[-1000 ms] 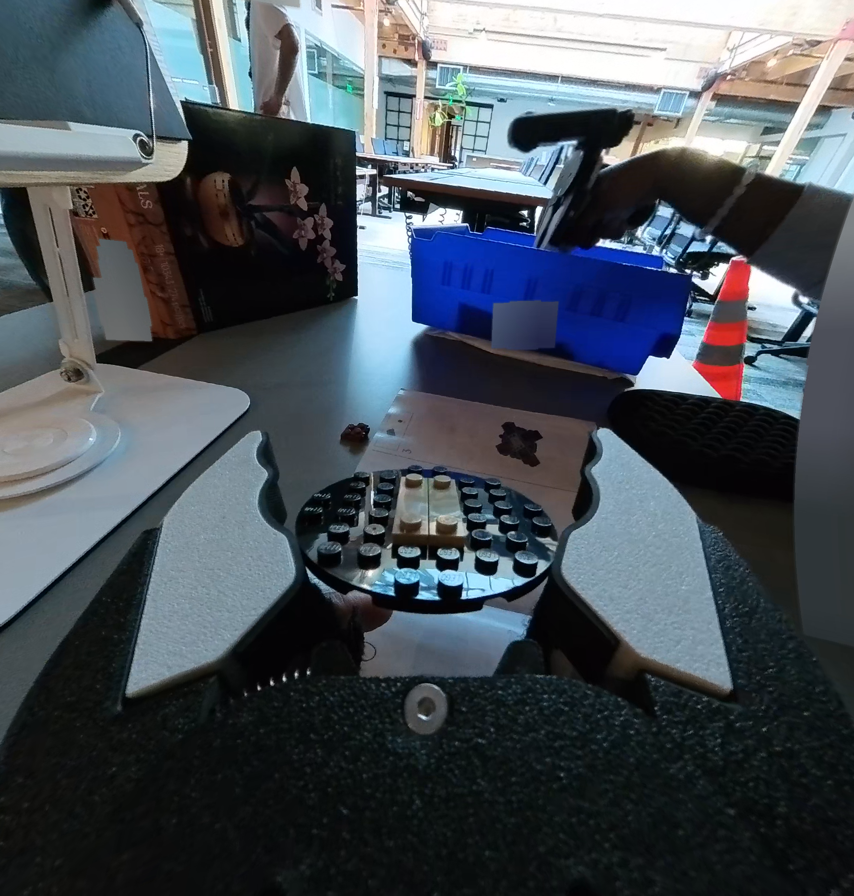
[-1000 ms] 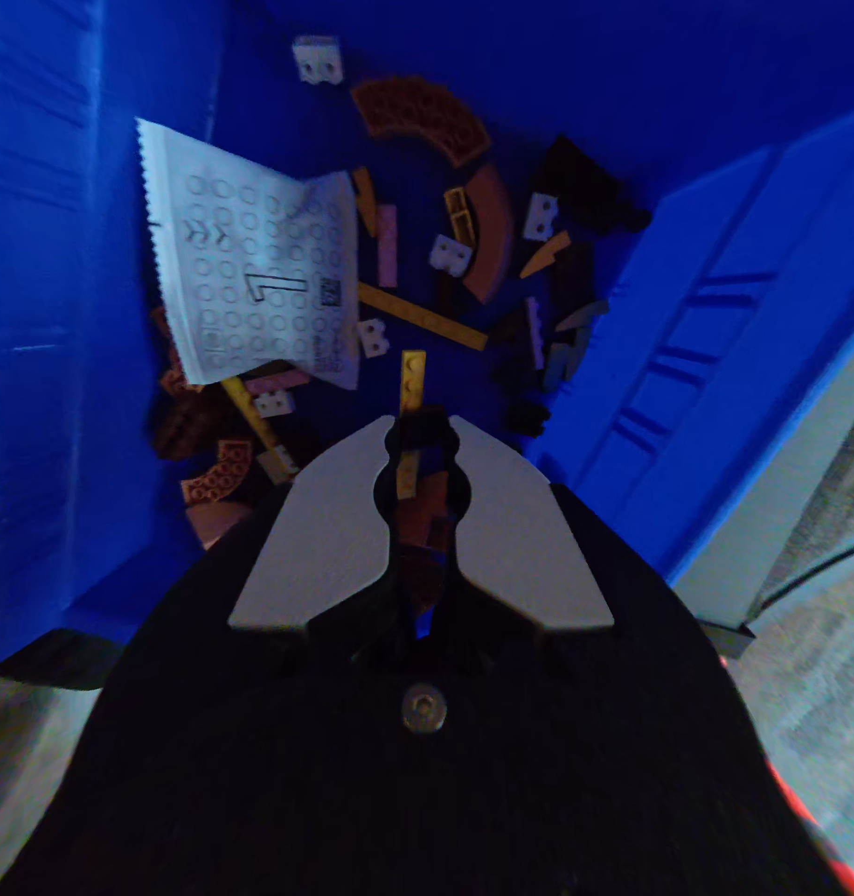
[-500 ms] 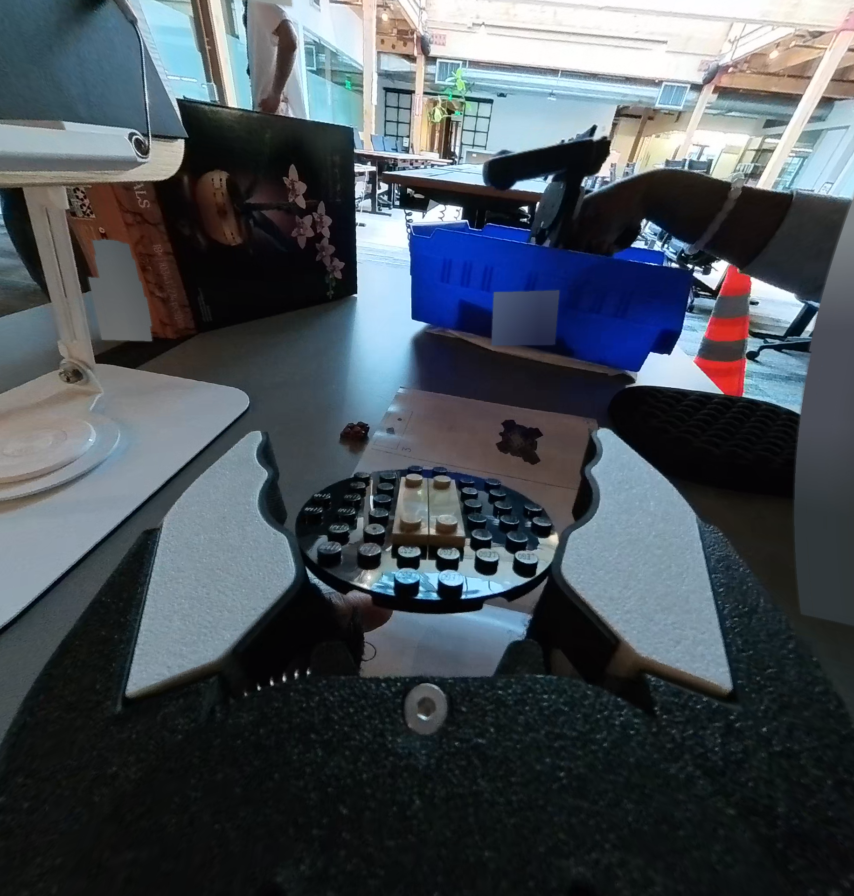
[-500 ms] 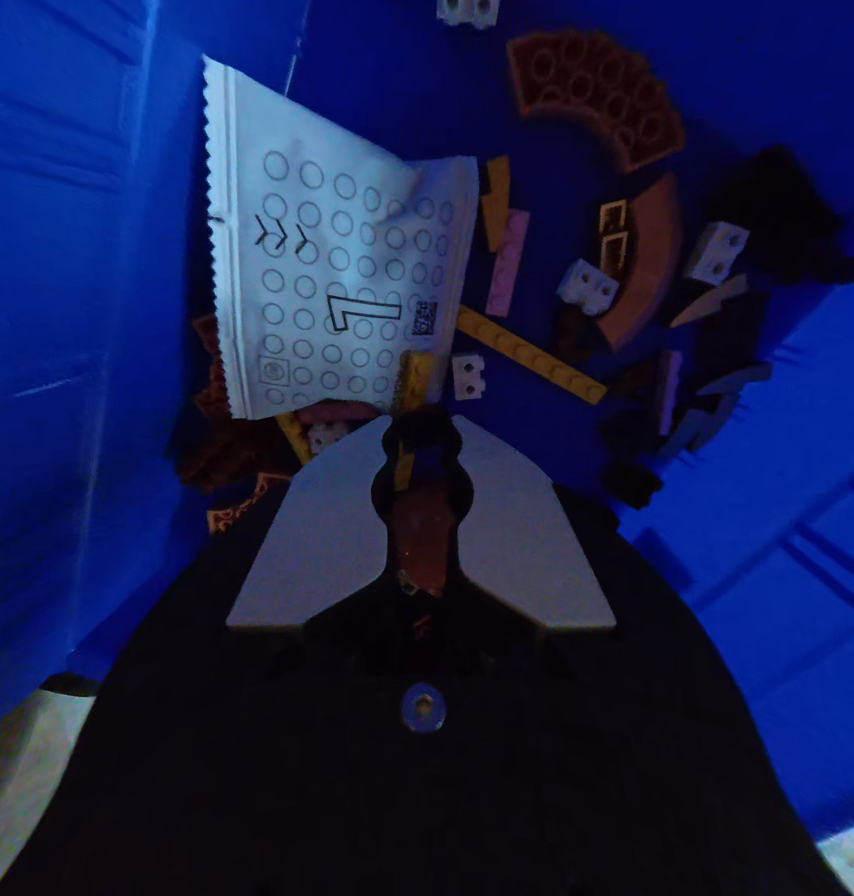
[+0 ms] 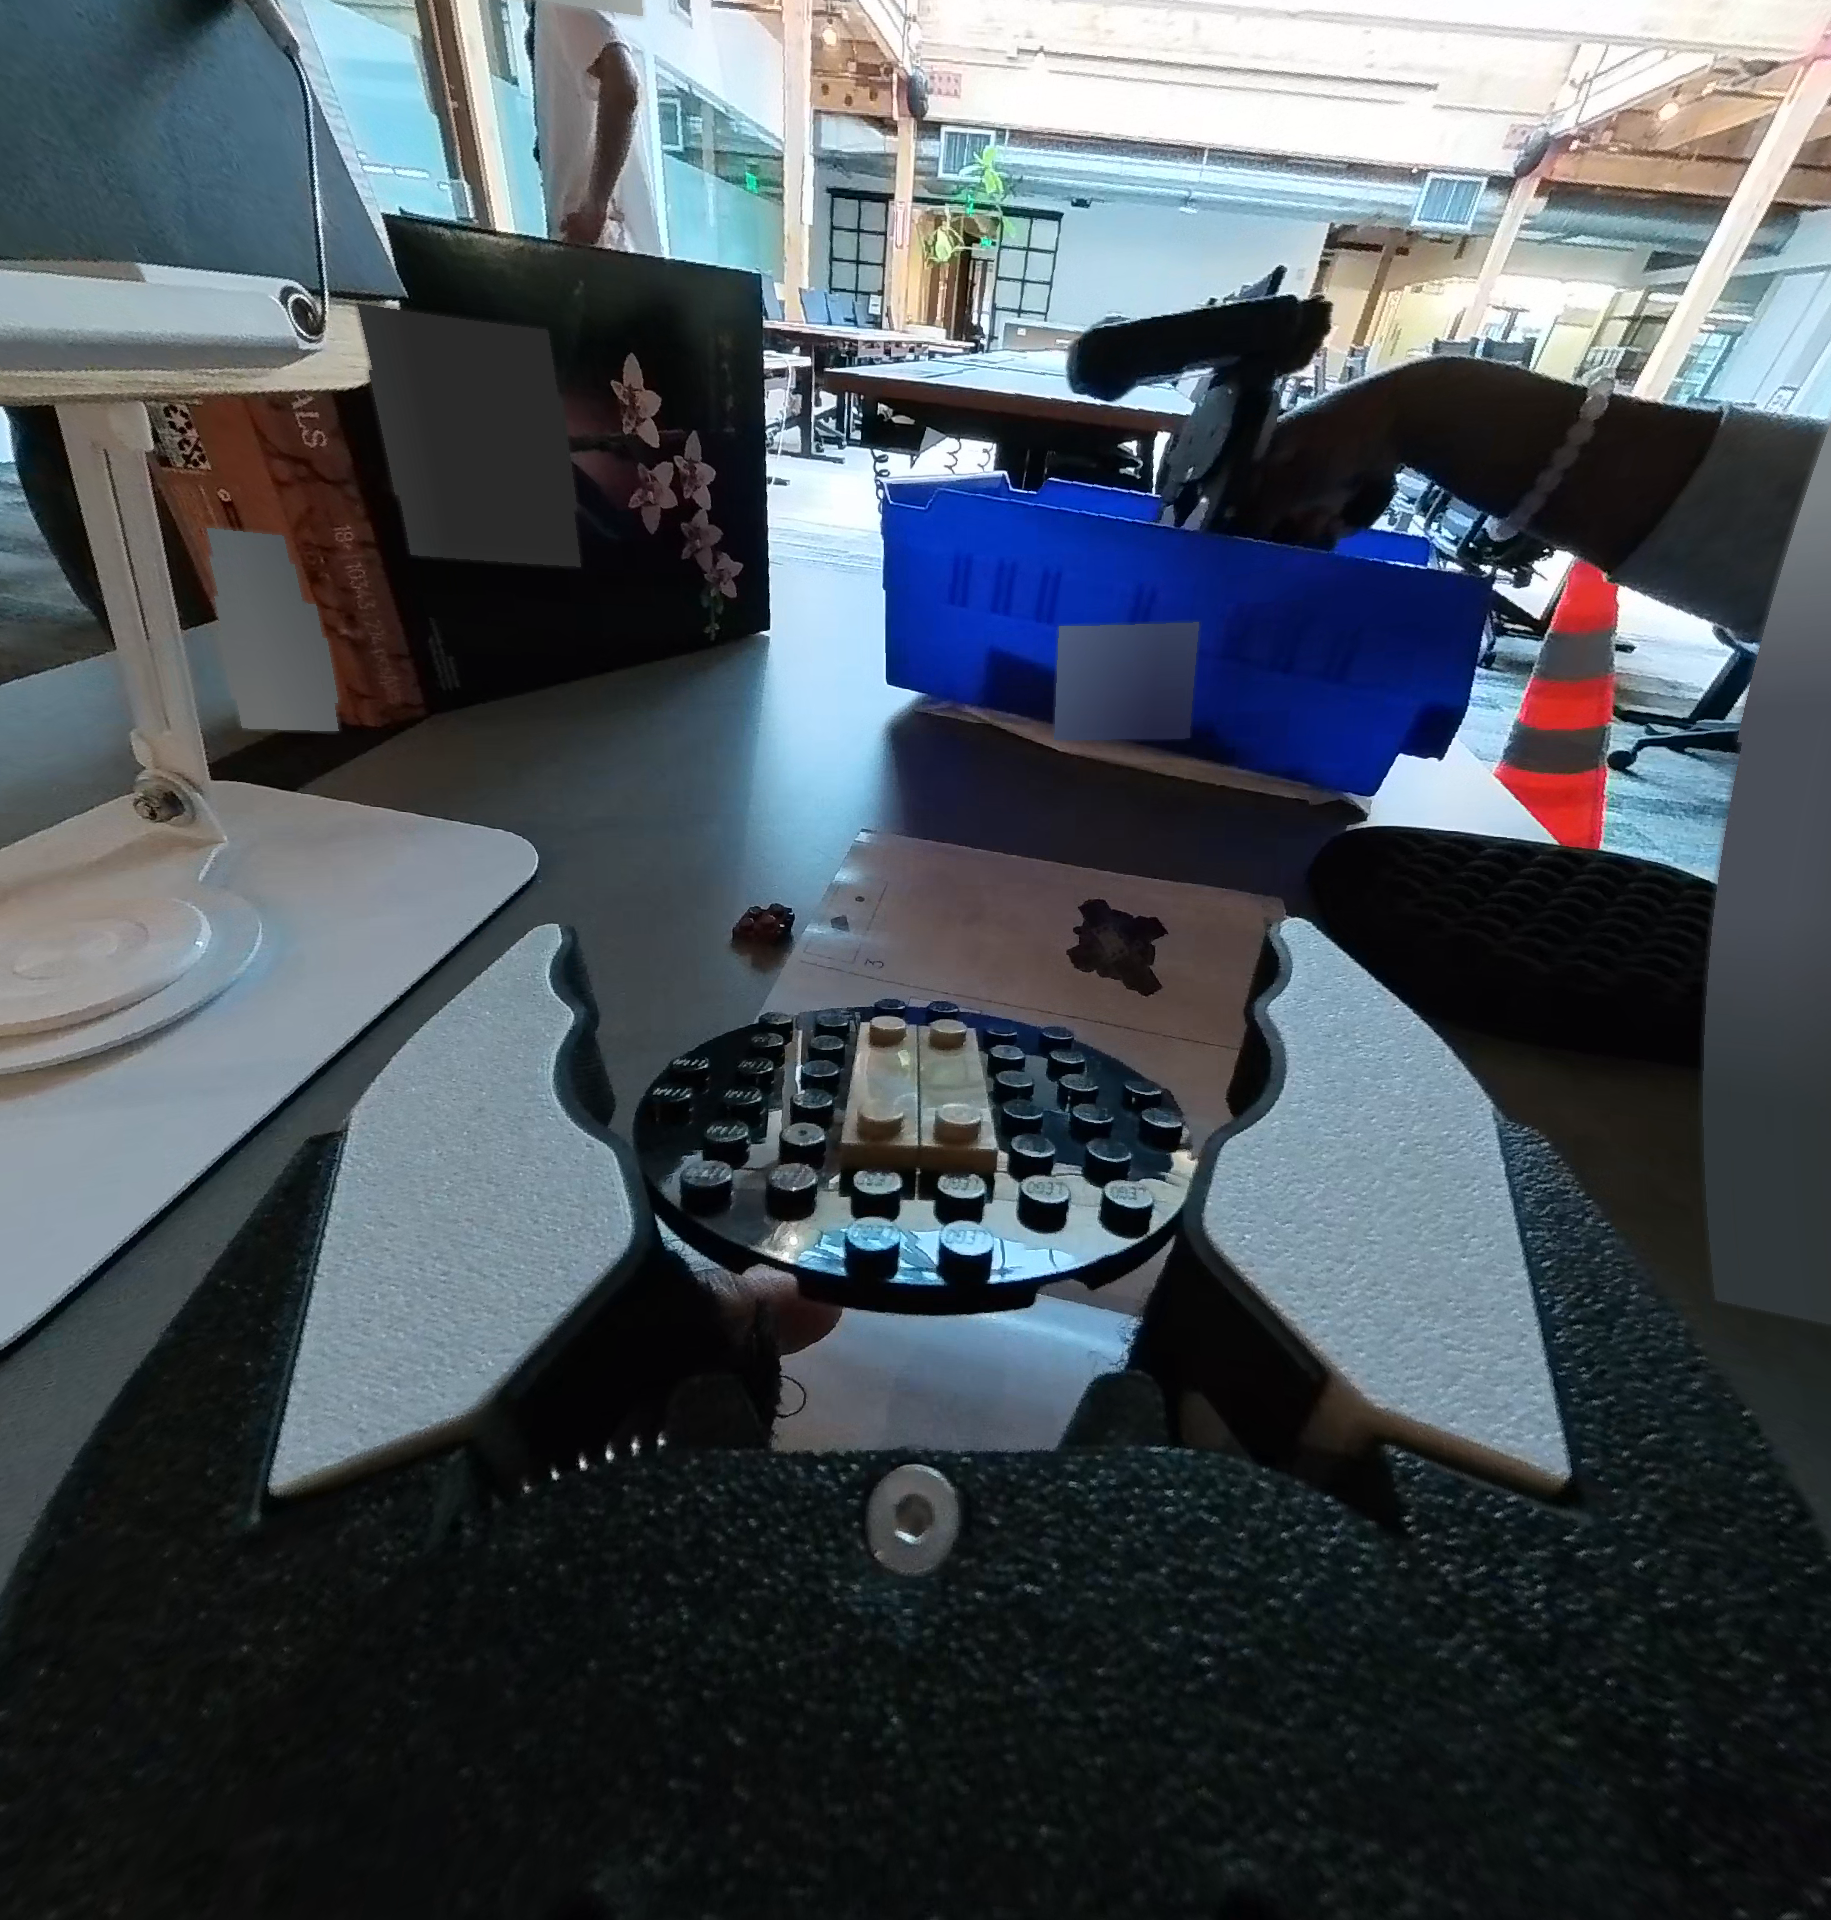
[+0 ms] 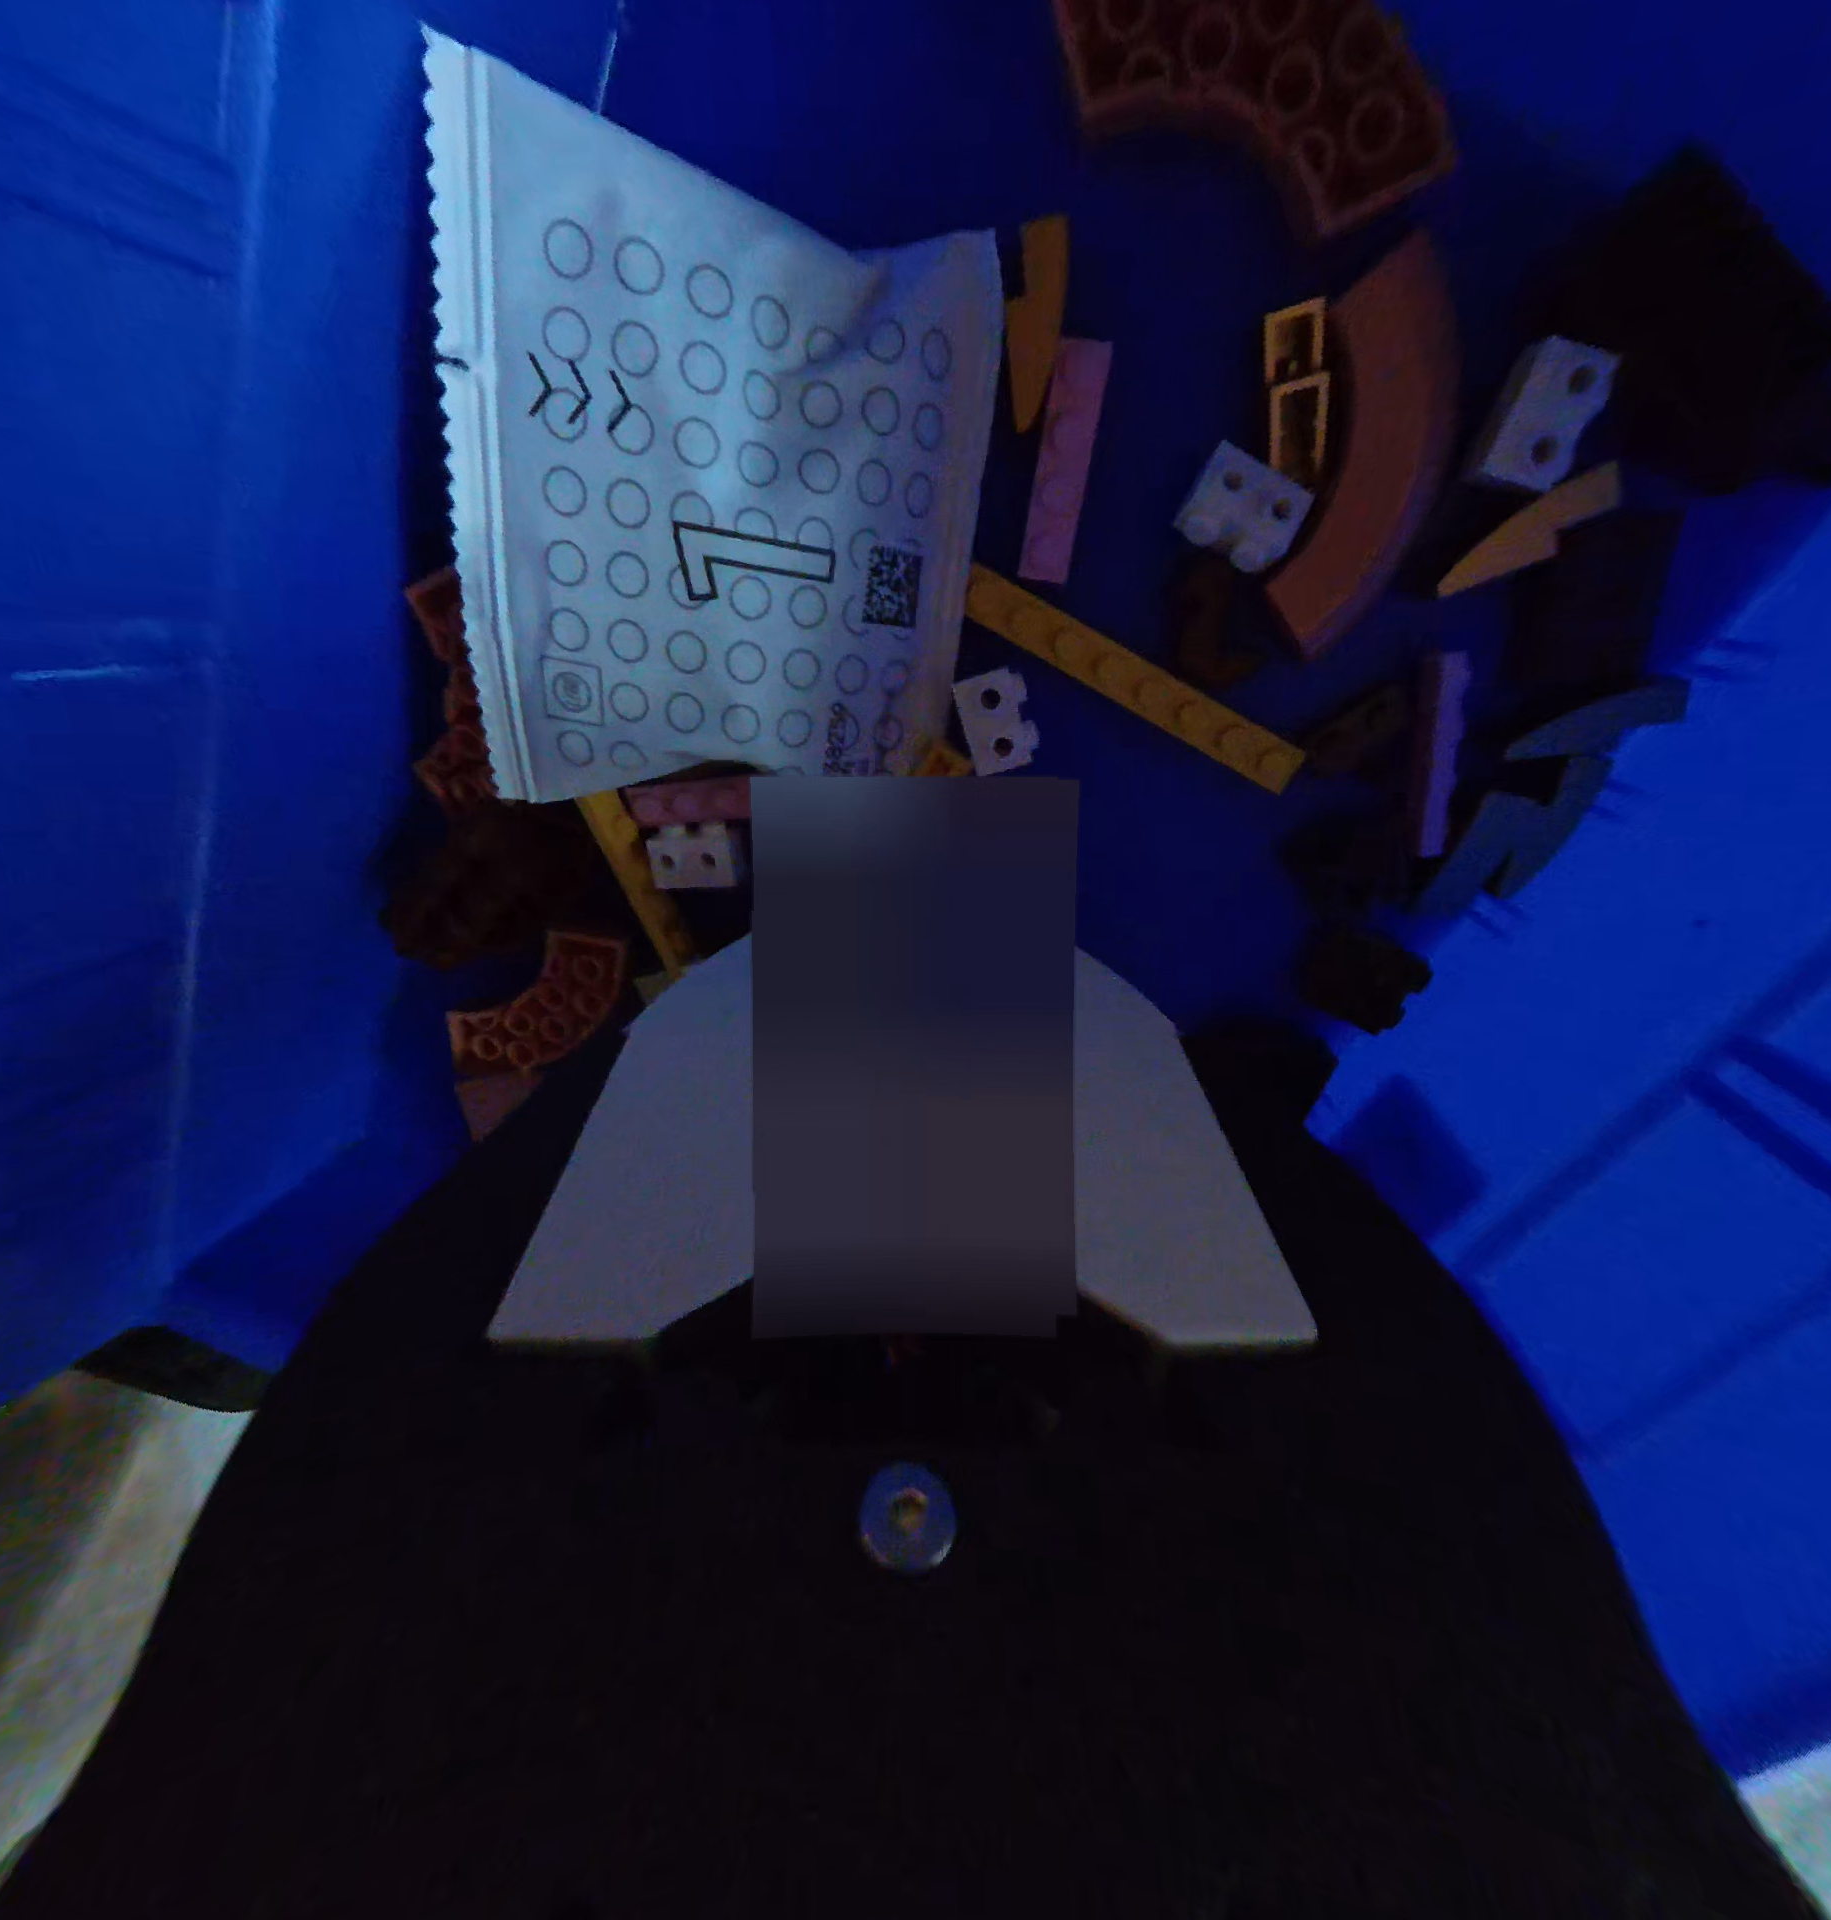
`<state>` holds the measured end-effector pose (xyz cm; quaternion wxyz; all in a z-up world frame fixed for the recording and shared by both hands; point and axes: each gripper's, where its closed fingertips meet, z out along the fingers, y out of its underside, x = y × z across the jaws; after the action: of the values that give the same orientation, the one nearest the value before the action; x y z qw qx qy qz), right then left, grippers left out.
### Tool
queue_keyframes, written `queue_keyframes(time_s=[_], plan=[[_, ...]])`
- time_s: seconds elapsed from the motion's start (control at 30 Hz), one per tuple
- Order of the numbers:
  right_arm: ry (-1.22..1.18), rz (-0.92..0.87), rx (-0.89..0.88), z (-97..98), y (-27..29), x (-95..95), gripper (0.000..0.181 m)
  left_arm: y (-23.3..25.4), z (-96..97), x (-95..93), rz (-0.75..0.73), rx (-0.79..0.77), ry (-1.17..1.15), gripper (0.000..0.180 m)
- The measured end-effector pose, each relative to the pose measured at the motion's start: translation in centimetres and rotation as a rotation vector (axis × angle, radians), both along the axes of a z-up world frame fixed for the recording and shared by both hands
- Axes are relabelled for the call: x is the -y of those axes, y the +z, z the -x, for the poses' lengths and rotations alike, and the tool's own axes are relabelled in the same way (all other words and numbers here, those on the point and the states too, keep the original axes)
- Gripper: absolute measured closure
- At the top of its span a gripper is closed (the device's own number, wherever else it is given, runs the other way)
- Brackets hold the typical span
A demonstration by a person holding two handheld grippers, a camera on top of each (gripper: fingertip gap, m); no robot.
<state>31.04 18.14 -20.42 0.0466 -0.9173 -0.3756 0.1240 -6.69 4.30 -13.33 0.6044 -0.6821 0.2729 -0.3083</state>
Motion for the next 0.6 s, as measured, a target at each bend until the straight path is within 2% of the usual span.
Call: queue_keyframes(time_s=[0.2,0.23,0.4,0.5,0.6], plan=[[0.013,-0.036,-0.004,-0.5,0.7,-0.3,0.169,0.0,0.0,0.0,0.0,0.001,0.001,0.063],[0.012,-0.058,-0.013,-0.3,1.0,-0.5,0.177,0.0,0.1,0.0,0.001,0.001,0.001,0.063],[0.006,-0.116,-0.096,0.3,3.3,-0.5,0.178,0.0,0.0,0.0,-0.001,0.001,0.001,0.063],[-0.022,-0.179,0.003,-1.4,3.0,-1.7,0.175,0.0,0.0,0.1,0.0,-0.005,-0.003,0.063],[-0.024,-0.231,0.184,-3.8,1.7,-3.2,0.158,0.0,-0.1,0.0,0.0,-0.001,-0.002,0.063]])
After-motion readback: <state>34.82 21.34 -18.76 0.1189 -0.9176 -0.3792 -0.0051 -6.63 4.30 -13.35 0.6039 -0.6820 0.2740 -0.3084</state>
